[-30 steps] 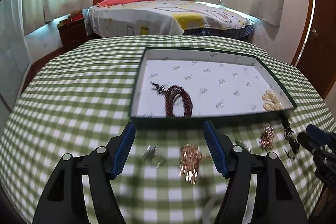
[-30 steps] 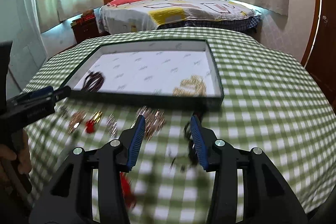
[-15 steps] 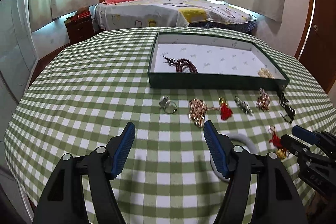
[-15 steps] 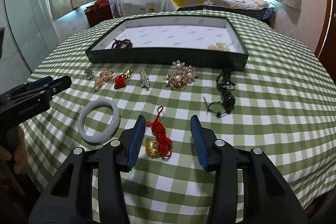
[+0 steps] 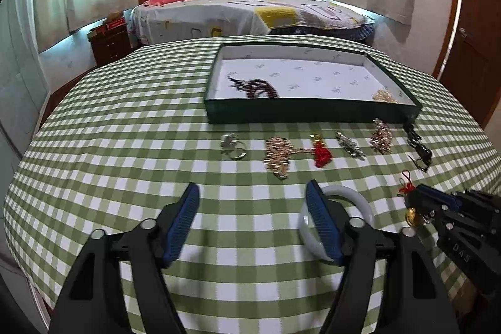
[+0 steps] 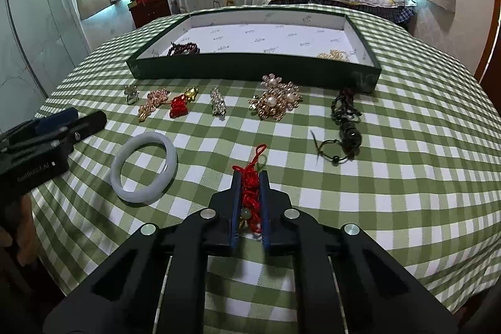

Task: Organize jewelry
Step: 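Grasp the red tassel charm with the right tool while the left tool grasps the white bangle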

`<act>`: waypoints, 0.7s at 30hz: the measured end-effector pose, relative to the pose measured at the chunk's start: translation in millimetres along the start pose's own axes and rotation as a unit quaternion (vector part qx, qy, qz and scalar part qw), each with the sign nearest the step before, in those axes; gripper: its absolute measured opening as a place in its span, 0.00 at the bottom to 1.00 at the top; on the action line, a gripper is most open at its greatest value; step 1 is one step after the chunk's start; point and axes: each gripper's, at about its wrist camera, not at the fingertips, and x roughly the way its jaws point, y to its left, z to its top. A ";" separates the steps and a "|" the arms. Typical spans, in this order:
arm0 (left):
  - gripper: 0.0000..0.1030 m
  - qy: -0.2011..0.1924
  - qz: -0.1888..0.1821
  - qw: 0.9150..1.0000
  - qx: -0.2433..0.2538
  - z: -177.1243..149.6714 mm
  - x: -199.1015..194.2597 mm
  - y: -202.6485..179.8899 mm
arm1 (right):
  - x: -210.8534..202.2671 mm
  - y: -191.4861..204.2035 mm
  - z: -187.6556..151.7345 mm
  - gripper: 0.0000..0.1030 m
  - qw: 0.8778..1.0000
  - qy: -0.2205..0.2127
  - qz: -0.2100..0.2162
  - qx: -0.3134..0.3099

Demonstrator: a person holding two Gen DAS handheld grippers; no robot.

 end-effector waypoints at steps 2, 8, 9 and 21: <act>0.72 -0.002 -0.008 1.000 0.006 -0.1 -0.4 -5.9 | -4.1 -2.2 0.1 0.10 1.000 -0.003 -0.003 -0.001; 0.72 0.003 -0.024 0.999 0.026 -3.6 3.5 -26.3 | -10.2 -14.2 -2.0 0.10 1.000 -0.010 -0.007 0.011; 0.73 0.004 -0.025 0.999 0.029 -4.1 4.5 -29.5 | -11.1 -17.2 -2.5 0.10 1.000 -0.011 -0.006 0.015; 0.76 0.034 -0.031 0.998 0.034 -11.9 24.4 -55.0 | -10.5 -34.3 -4.8 0.10 0.999 -0.017 -0.002 0.039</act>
